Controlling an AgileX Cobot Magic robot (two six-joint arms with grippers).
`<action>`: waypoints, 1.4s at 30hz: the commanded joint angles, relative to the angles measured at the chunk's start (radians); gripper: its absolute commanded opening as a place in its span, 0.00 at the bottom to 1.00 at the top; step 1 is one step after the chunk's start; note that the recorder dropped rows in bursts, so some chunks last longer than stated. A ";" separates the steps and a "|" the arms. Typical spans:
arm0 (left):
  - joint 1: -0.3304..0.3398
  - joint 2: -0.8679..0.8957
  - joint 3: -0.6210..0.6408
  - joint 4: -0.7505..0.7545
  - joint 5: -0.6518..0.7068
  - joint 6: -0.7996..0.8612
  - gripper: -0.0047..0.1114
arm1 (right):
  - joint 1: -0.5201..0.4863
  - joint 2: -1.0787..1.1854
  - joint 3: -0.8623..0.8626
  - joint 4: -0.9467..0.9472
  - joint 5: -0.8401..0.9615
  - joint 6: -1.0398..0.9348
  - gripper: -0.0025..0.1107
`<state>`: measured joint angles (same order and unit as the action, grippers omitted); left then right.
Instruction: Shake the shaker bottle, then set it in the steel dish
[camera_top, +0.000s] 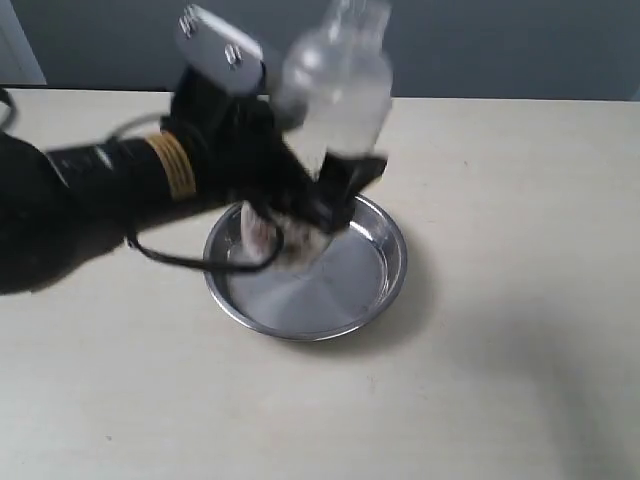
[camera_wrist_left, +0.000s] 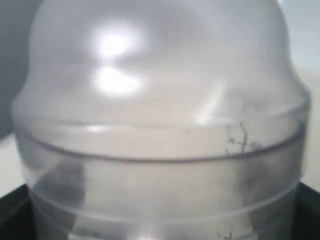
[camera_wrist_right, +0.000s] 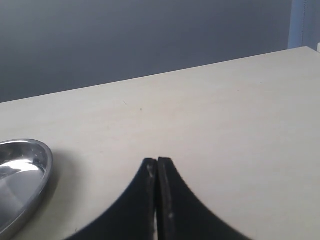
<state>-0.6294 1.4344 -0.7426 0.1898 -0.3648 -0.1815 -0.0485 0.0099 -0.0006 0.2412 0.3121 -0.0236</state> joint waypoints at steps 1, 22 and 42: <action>0.020 0.026 0.041 -0.070 -0.050 0.039 0.04 | 0.003 -0.005 0.001 -0.004 -0.007 -0.002 0.02; 0.022 -0.084 -0.069 -0.077 -0.068 0.030 0.04 | 0.003 -0.005 0.001 -0.004 -0.007 -0.002 0.02; 0.020 -0.079 -0.046 0.110 -0.229 -0.068 0.04 | 0.003 -0.005 0.001 -0.004 -0.007 -0.002 0.02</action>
<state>-0.5913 1.4997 -0.6987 0.1977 -0.4132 -0.2357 -0.0485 0.0099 -0.0006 0.2412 0.3121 -0.0236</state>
